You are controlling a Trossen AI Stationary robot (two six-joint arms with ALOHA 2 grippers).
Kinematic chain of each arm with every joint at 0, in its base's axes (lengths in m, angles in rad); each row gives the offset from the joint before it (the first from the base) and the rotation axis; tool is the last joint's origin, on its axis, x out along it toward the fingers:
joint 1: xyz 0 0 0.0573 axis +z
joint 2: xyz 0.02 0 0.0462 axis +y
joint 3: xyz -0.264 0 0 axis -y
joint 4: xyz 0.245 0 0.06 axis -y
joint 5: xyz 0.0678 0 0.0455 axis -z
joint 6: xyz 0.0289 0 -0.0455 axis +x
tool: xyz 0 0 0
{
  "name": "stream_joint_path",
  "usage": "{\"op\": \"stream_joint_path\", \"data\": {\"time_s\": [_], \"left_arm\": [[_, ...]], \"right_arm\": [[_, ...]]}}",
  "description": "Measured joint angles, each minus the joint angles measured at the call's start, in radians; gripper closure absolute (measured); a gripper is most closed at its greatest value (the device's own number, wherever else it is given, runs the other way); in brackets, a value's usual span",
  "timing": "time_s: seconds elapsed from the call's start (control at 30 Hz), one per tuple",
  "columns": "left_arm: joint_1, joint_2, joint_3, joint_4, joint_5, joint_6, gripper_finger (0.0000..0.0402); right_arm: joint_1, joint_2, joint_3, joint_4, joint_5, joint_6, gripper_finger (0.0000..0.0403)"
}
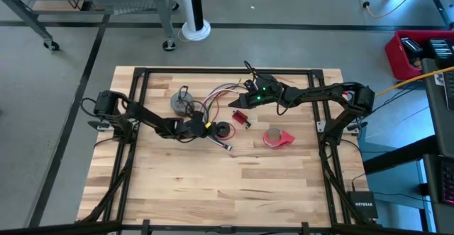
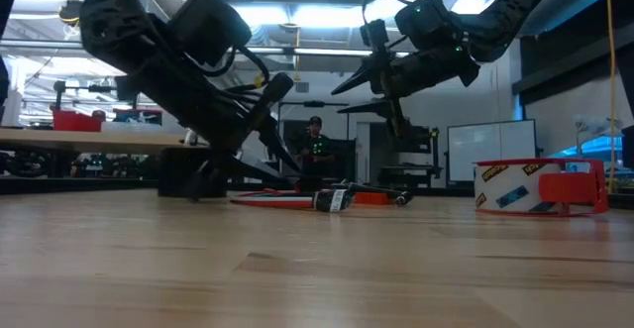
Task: Coil cords
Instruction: Coil the red wire onto the spool
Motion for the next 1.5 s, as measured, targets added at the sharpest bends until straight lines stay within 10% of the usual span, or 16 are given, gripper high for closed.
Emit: {"op": "stream_joint_path", "data": {"time_s": [0.4,1.1,1.5], "left_arm": [[0.007,-0.005,0.015,-0.041,0.005,0.057,0.0392],[0.000,-0.040,0.014,0.052,0.139,0.177,0.0401],[0.001,-0.040,0.015,0.082,0.038,0.276,0.0401]], "right_arm": [[0.000,0.000,0.000,-0.001,0.000,0.000,0.0274],[0.000,0.000,0.000,-0.183,-0.032,-0.108,0.0274],[0.000,0.000,0.000,-0.260,-0.060,-0.108,0.0274]]}}
